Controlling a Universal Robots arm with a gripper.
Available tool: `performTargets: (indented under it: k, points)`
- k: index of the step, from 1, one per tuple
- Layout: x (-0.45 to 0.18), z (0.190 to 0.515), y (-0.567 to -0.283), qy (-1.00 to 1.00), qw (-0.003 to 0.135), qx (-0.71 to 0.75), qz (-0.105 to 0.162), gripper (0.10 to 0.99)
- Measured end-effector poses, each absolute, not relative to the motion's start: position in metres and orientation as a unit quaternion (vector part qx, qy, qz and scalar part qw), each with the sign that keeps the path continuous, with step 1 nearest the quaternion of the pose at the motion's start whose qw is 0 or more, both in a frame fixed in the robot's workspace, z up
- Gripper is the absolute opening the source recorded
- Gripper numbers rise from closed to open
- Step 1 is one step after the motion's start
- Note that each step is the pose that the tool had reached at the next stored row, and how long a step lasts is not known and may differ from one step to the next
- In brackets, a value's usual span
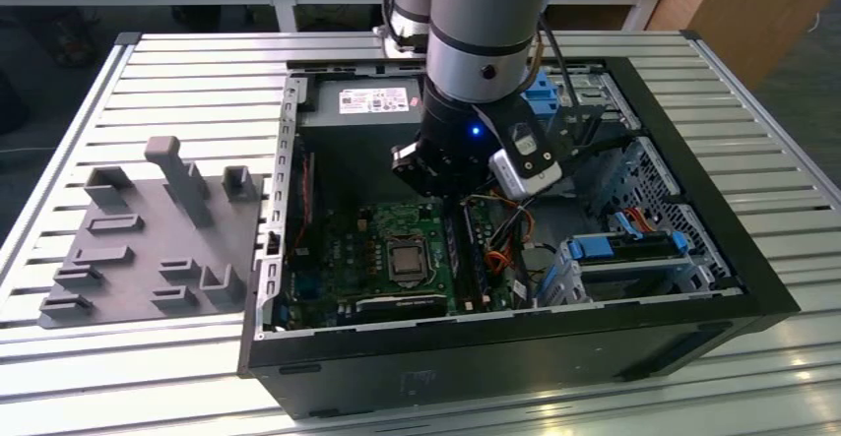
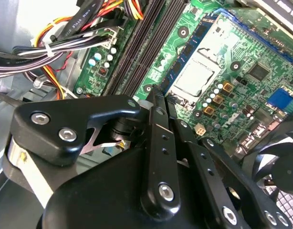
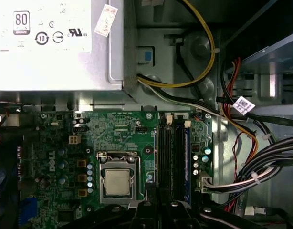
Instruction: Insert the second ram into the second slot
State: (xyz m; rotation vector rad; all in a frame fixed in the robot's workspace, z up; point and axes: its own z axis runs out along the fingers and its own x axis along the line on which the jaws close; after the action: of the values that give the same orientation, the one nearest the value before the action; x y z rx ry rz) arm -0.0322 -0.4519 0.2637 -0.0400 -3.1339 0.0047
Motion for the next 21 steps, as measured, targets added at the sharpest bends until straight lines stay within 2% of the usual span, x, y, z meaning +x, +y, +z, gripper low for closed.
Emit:
performTargets:
  k: [21]
  points:
    - [-0.032,0.247,-0.452,-1.000,0.004,-0.013,0.002,0.137]
